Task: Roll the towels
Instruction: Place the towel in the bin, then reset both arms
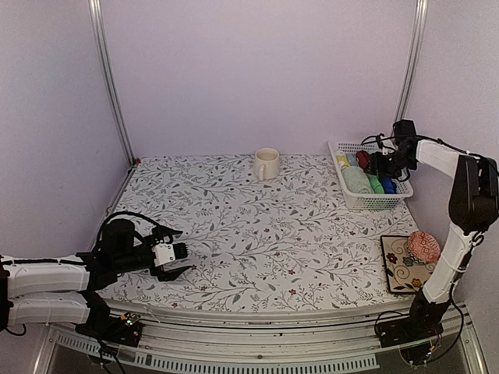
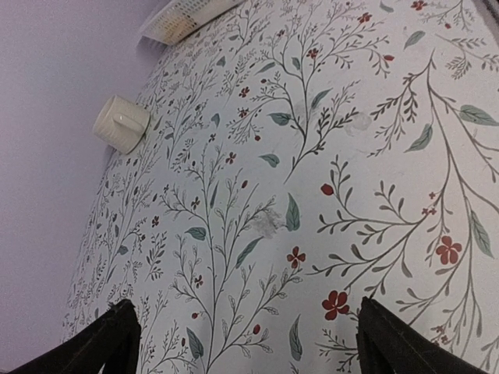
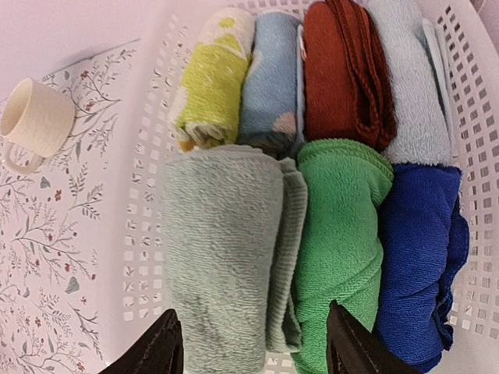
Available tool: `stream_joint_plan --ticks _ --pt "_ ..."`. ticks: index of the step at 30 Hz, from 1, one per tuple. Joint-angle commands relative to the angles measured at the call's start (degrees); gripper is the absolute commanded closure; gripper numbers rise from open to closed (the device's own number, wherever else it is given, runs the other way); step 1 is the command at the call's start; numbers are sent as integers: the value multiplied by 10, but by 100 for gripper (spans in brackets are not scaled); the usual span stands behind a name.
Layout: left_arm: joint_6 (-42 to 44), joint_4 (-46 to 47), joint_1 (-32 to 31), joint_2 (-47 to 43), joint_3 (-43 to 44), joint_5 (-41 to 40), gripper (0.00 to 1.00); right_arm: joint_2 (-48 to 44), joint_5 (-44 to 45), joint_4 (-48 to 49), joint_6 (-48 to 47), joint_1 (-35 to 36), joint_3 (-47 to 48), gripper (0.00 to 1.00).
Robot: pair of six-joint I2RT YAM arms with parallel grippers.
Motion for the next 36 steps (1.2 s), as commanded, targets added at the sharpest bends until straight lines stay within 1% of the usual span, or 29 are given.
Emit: stream_joint_plan --ticks 1,3,7,13,16,19,23,25,26,27,28,30,31,32,36 --pt "1 2 6 5 -2 4 3 -45 -17 48 6 31 1 42" --pt "1 1 6 6 -1 3 3 -34 -33 64 11 41 1 45" --pt "1 2 6 5 -1 3 3 7 -32 92 24 50 4 52" --pt "2 4 6 10 -3 2 3 64 -22 140 37 52 2 54" --pt "4 8 6 16 -3 1 3 78 -10 157 42 52 -5 55" --pt "5 10 6 19 -3 0 3 82 8 159 50 52 -7 56" --pt "0 9 6 21 -1 1 3 61 0 143 43 56 -6 56" --pt "-6 5 6 23 5 1 3 38 7 126 35 62 -6 53" --pt "-11 -2 8 23 14 1 3 22 12 117 34 66 -6 50" --pt "-16 -10 11 22 22 1 3 3 17 111 32 71 -11 46" --pt "-20 -20 14 21 30 2 3 -22 24 110 32 78 -21 39" --pt "-31 -39 25 15 48 4 3 -78 39 116 33 92 -57 20" --pt "-39 -50 34 12 59 5 3 -119 49 121 34 100 -85 4" --pt "-47 -64 42 9 70 7 3 -147 55 125 35 108 -101 0" --pt "-109 -101 95 -8 102 13 3 -295 67 167 51 141 -246 1"
